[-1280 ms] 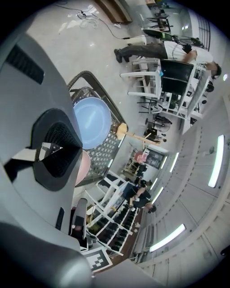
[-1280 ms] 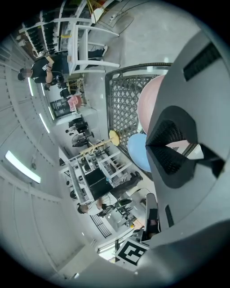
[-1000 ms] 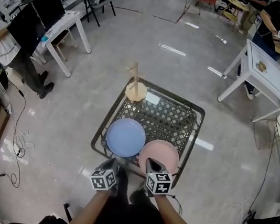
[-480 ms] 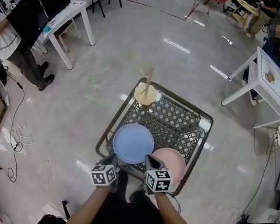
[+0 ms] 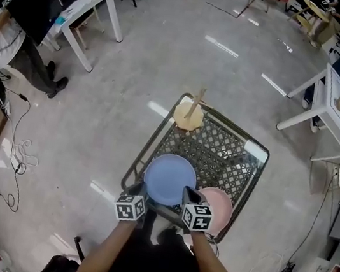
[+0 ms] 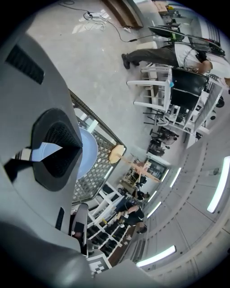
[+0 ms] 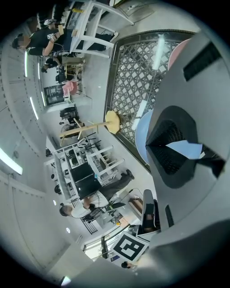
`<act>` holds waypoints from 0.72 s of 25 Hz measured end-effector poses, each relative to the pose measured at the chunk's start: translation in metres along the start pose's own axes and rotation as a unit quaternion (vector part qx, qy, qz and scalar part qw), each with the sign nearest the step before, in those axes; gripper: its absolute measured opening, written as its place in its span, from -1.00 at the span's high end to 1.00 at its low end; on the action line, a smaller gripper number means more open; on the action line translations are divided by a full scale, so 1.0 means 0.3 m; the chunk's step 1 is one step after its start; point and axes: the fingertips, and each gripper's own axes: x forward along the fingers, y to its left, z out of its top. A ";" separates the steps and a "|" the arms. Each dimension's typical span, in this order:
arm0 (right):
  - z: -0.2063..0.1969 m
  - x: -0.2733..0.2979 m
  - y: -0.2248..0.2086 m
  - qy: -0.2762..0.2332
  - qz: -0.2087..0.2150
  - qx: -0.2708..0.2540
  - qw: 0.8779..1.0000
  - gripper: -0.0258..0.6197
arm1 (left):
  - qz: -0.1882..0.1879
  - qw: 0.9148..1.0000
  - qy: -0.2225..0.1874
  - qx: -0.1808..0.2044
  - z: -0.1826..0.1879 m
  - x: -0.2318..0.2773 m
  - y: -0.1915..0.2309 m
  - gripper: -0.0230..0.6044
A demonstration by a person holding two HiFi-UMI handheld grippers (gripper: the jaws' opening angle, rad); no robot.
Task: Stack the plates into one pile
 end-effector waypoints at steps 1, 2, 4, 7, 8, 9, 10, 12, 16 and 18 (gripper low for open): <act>0.001 0.019 0.000 0.003 -0.002 0.000 1.000 0.89 | 0.000 1.000 0.005 0.003 0.002 0.013 0.013 0.88; 0.002 0.037 -0.003 0.006 -0.004 -0.001 1.000 0.89 | 0.000 1.000 0.010 0.005 0.004 0.028 0.027 0.88; 0.006 0.072 -0.017 0.009 -0.011 -0.001 1.000 0.89 | 0.003 1.000 0.015 0.003 0.008 0.059 0.056 0.88; 0.006 0.117 -0.043 0.016 -0.018 0.002 1.000 0.89 | 0.005 1.000 0.024 -0.004 0.003 0.103 0.089 0.88; 0.004 0.128 -0.052 0.019 -0.021 0.002 1.000 0.89 | 0.005 1.000 0.028 -0.003 -0.002 0.117 0.095 0.88; 0.001 0.138 -0.062 0.023 -0.025 0.002 0.999 0.89 | 0.004 0.999 0.034 0.000 -0.008 0.131 0.101 0.88; -0.002 0.149 -0.074 0.028 -0.029 0.002 0.999 0.89 | 0.004 0.999 0.040 0.003 -0.014 0.145 0.106 0.88; -0.013 0.172 -0.103 0.038 -0.037 0.005 0.999 0.89 | 0.003 0.998 0.055 0.006 -0.027 0.175 0.117 0.88; -0.050 0.216 -0.171 0.059 -0.055 0.019 0.997 0.88 | -0.002 0.997 0.079 0.006 -0.060 0.224 0.135 0.87; -0.068 0.236 -0.202 0.070 -0.064 0.021 0.995 0.84 | 0.000 0.996 0.089 0.007 -0.078 0.243 0.148 0.87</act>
